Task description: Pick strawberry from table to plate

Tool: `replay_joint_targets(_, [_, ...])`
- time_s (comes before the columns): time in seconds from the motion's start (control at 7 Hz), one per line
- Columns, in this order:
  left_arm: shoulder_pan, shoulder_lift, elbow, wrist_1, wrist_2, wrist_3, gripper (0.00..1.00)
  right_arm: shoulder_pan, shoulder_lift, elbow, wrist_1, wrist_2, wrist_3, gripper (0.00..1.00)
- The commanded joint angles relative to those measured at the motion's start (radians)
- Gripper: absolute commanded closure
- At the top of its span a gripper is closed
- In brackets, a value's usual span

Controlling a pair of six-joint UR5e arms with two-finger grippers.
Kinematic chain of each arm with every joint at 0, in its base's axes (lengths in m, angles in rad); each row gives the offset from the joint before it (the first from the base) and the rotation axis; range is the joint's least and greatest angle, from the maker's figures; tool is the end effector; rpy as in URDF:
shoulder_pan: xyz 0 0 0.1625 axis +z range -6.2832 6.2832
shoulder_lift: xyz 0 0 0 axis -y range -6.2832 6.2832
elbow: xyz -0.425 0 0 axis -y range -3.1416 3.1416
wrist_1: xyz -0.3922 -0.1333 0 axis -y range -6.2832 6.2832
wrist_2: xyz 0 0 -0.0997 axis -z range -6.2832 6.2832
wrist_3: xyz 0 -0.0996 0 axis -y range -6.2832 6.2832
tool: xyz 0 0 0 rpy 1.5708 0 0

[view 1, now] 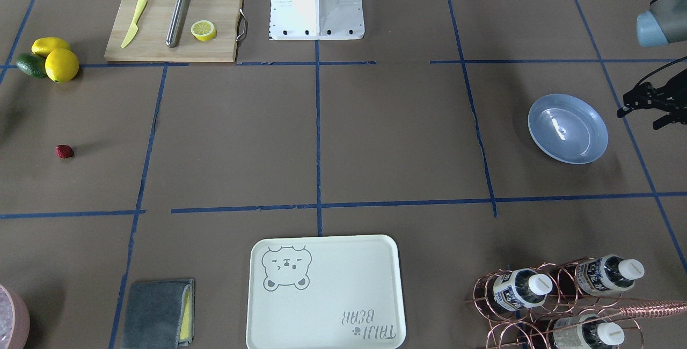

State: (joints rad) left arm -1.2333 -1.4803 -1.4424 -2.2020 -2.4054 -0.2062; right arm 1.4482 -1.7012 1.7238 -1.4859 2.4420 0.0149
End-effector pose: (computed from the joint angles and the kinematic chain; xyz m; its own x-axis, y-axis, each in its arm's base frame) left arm 0.0970 -0.4562 0.6922 0.5860 0.3149 -0.7466 -0.1874 0.9491 0.2532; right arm 0.0025 -0.4465 0.6281 0.6308 -0.1455 0.7622 0.1122 0.9890 0.0959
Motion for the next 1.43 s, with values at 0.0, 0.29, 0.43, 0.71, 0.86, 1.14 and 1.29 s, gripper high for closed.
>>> replay_joint_targets(0.0, [0.055, -0.047, 0.072, -0.036, 0.003, -0.041, 0.06, -0.002, -0.001, -0.003, -0.001, -0.001, -0.001, 0.00])
replay_joint_targets(0.29, [0.083, -0.052, 0.079, -0.033, 0.000, -0.045, 0.15, -0.005, 0.000, -0.003, -0.001, -0.001, -0.001, 0.00])
replay_joint_targets(0.43, [0.090, -0.052, 0.079, -0.031, 0.000, -0.047, 0.21, -0.006, 0.000, -0.003, -0.001, -0.001, -0.001, 0.00])
replay_joint_targets(0.71, [0.101, -0.052, 0.082, -0.030, -0.003, -0.047, 0.51, -0.008, 0.000, -0.003, -0.001, -0.001, -0.001, 0.00])
replay_joint_targets(0.86, [0.106, -0.054, 0.082, -0.030, -0.004, -0.048, 1.00, -0.008, 0.000, -0.003, -0.001, -0.001, -0.001, 0.00])
replay_joint_targets(1.14, [0.106, -0.075, 0.070, -0.030, -0.018, -0.052, 1.00, -0.008, 0.000, -0.003, -0.001, -0.001, -0.001, 0.00])
replay_joint_targets(1.29, [0.106, -0.109, 0.056, -0.013, -0.126, -0.068, 1.00, -0.008, -0.001, -0.001, -0.001, -0.001, 0.000, 0.00])
